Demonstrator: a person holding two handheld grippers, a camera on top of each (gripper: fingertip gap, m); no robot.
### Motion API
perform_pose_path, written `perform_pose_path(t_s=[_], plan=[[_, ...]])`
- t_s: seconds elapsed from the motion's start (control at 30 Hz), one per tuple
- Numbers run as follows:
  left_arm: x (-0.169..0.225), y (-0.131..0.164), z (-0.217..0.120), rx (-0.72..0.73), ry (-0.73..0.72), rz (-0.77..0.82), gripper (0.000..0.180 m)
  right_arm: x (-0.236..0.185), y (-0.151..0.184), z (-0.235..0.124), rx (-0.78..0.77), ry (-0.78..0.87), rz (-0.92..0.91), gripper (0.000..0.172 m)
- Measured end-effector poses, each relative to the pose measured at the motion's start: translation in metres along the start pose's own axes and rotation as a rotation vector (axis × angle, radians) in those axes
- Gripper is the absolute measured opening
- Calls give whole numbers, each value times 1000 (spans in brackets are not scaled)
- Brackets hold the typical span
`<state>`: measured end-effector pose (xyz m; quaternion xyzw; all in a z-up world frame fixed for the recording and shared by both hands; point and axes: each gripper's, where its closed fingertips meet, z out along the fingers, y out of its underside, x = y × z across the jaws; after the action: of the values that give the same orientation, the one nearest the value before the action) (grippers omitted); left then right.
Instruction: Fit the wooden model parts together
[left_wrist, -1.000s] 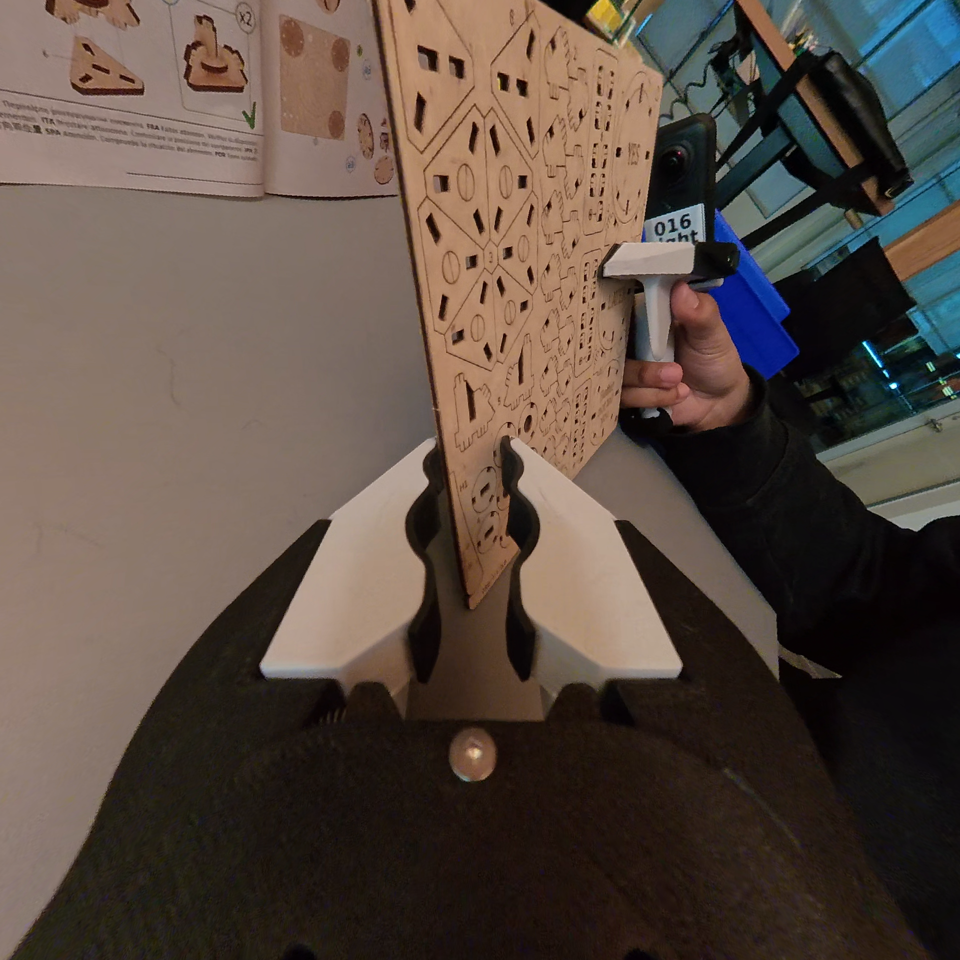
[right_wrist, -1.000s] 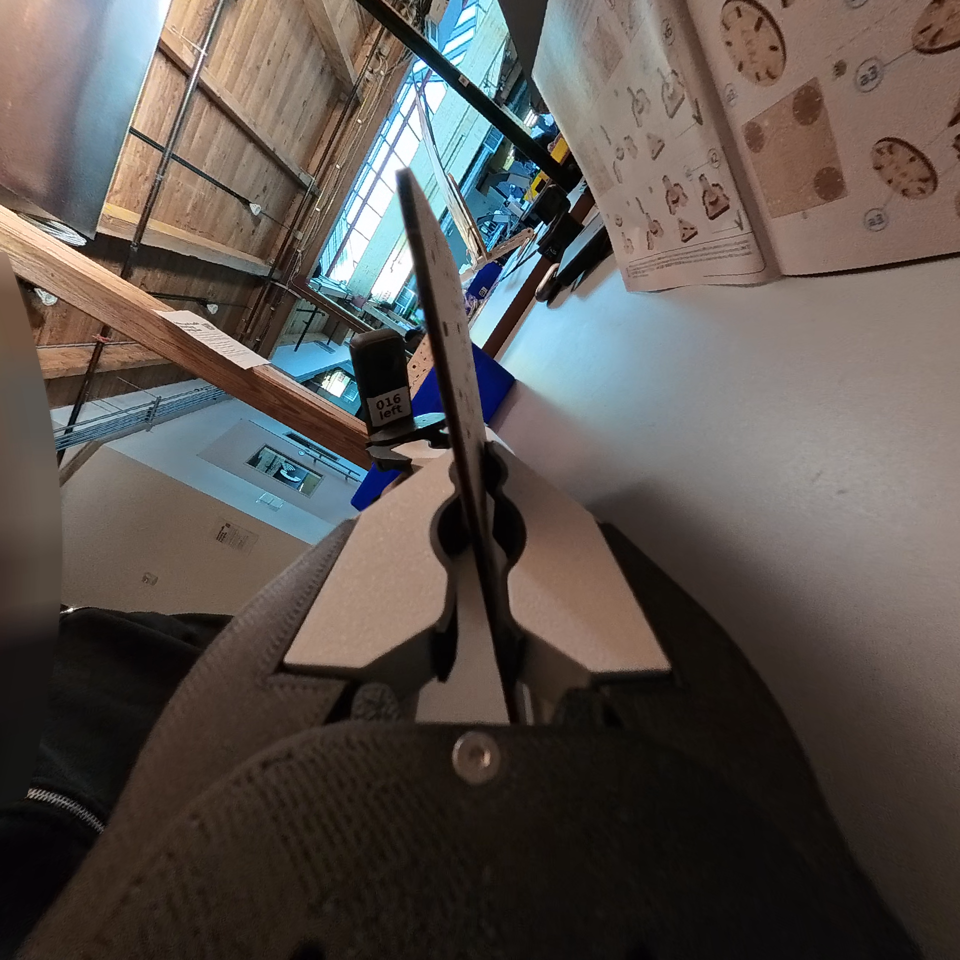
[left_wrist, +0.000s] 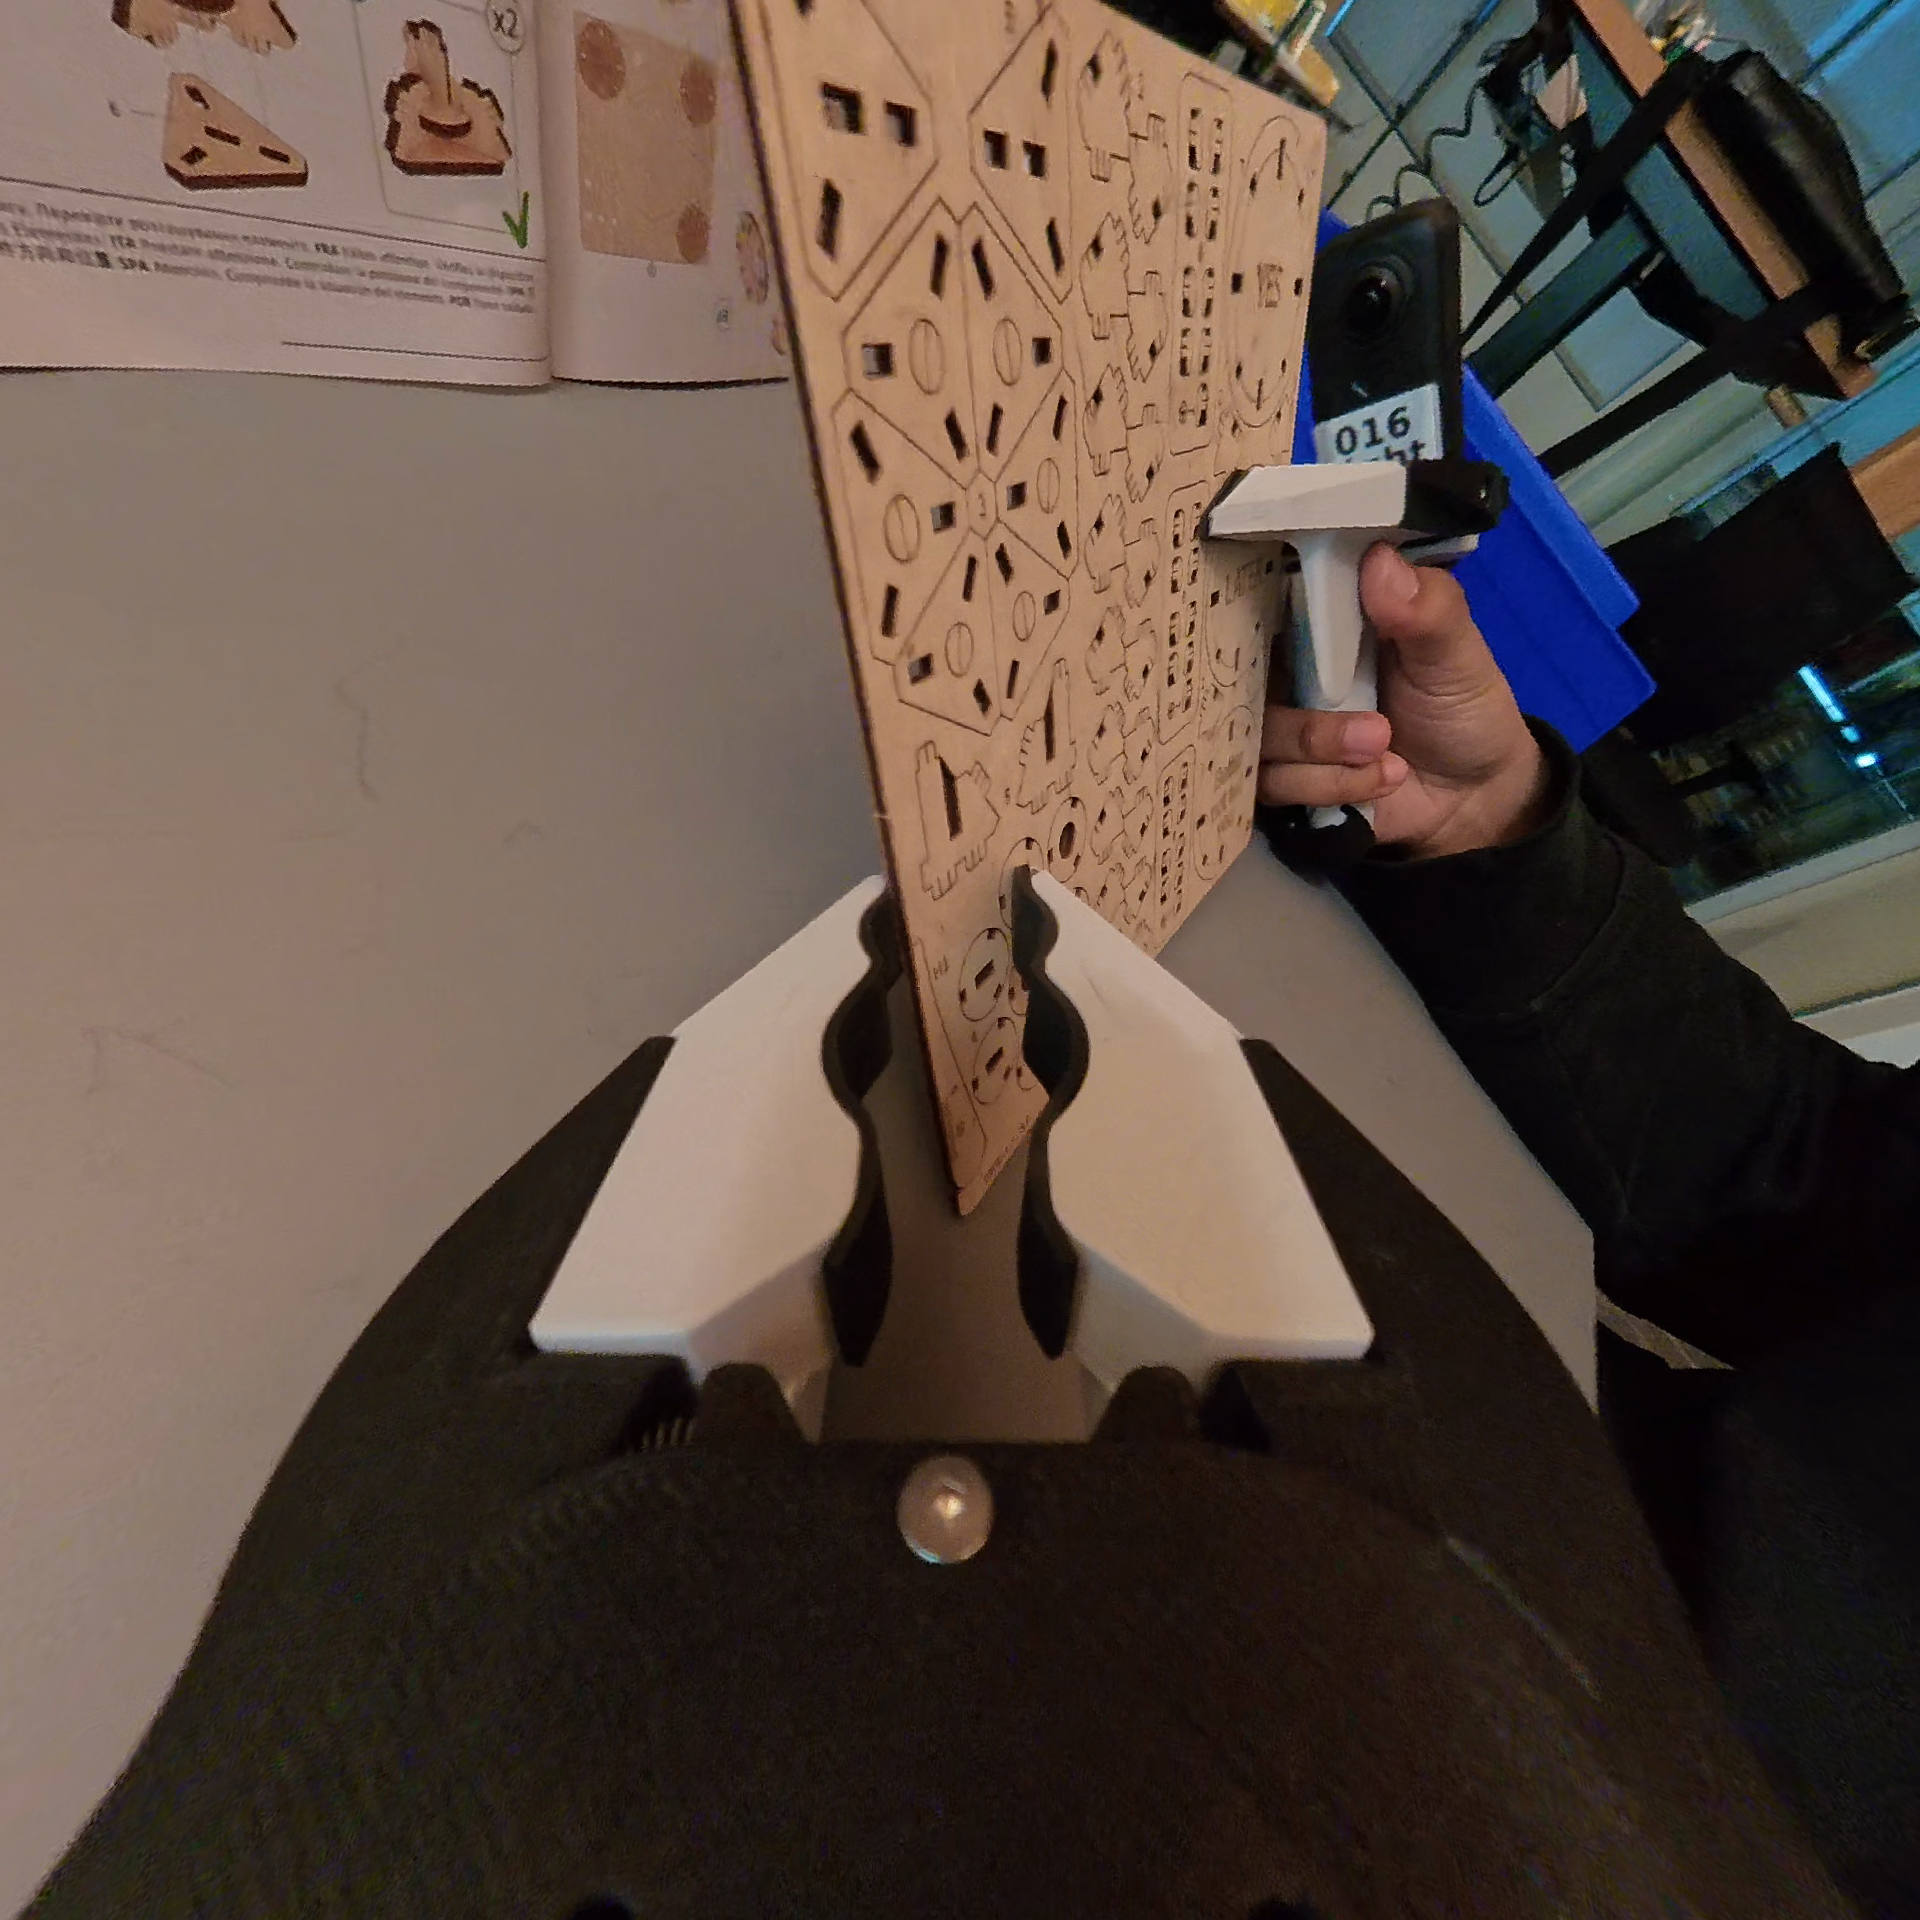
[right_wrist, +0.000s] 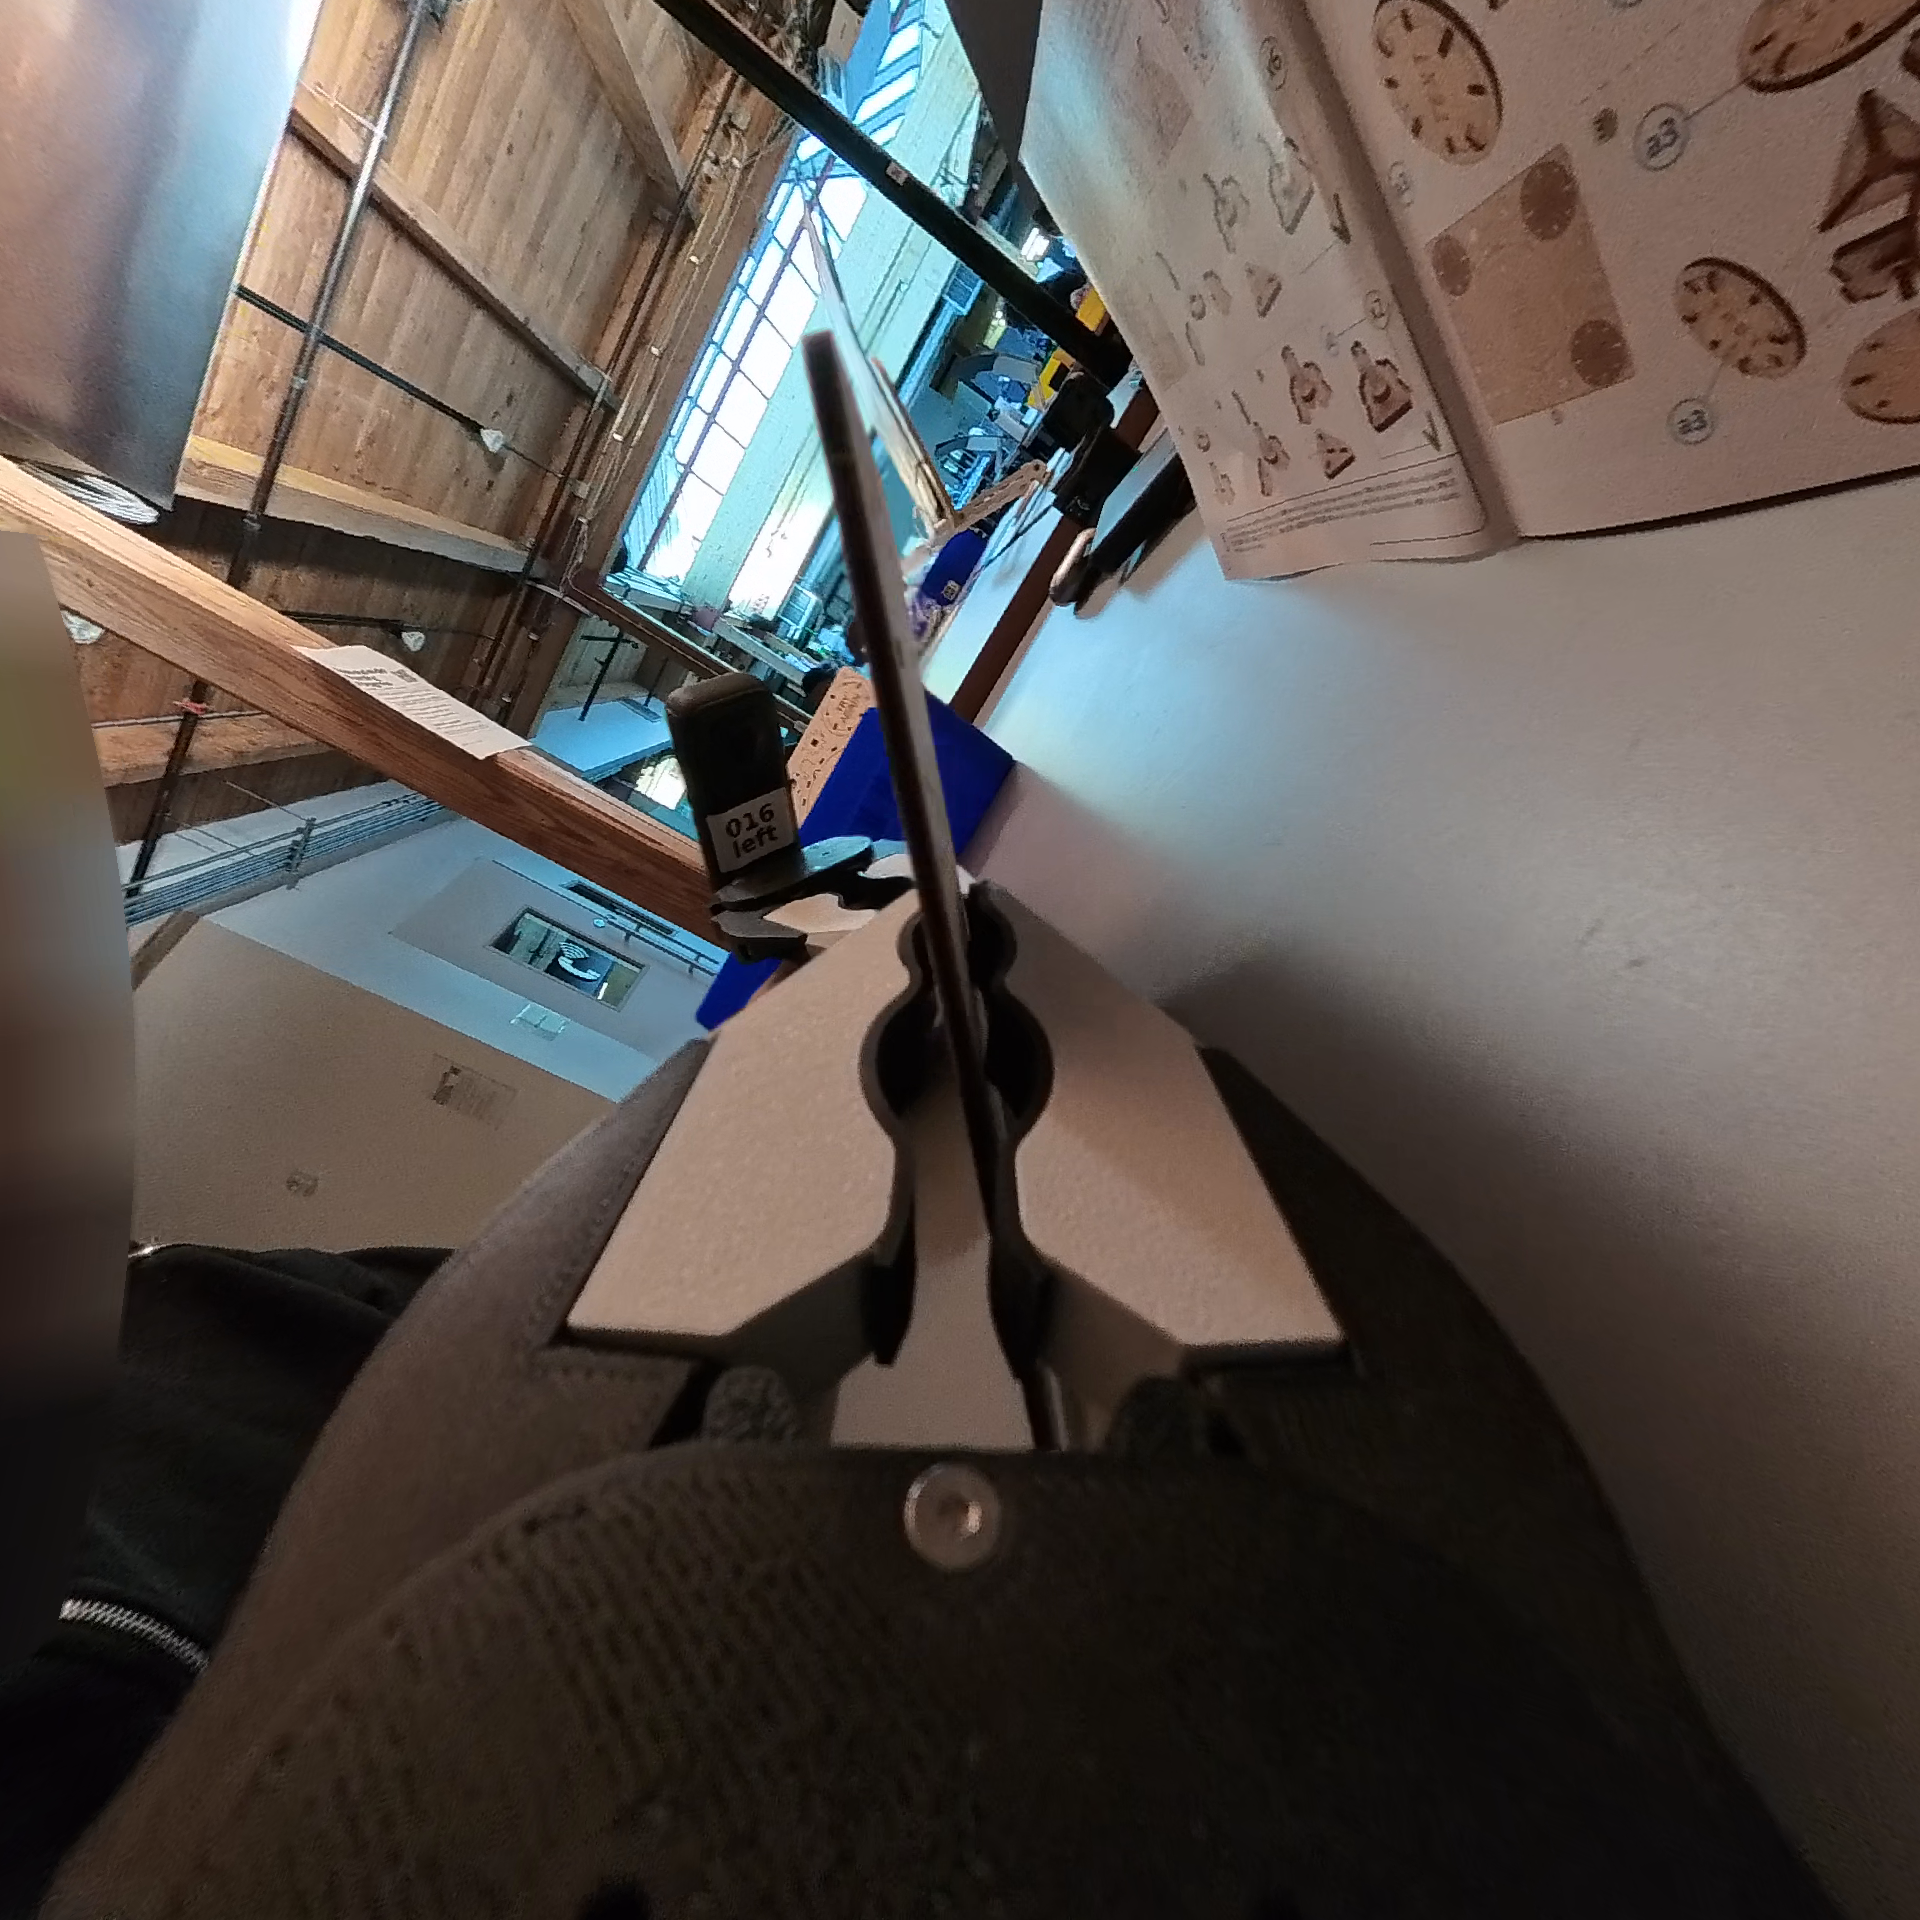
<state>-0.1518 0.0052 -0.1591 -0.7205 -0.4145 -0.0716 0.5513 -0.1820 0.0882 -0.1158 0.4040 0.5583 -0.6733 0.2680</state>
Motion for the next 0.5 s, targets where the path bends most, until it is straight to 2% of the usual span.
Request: perform_pose_path(t_s=[0.07, 0.13, 0.27, 0.33, 0.5], plan=[[6, -5, -2, 37, 64, -40, 15, -2, -2, -1, 11, -18, 2, 2], [19, -14, -8, 84, 186, -109, 7, -5, -5, -2, 30, -38, 9, 5], [35, -26, -17, 149, 322, -160, 0, -6, -6, -2, 37, -60, 35, 28], [34, -32, -21, 187, 351, -202, 0, -9, -6, -1, 33, -84, 49, 36], [34, -41, -28, 250, 401, -248, 1, -14, -7, -1, 43, -110, 62, 41]])
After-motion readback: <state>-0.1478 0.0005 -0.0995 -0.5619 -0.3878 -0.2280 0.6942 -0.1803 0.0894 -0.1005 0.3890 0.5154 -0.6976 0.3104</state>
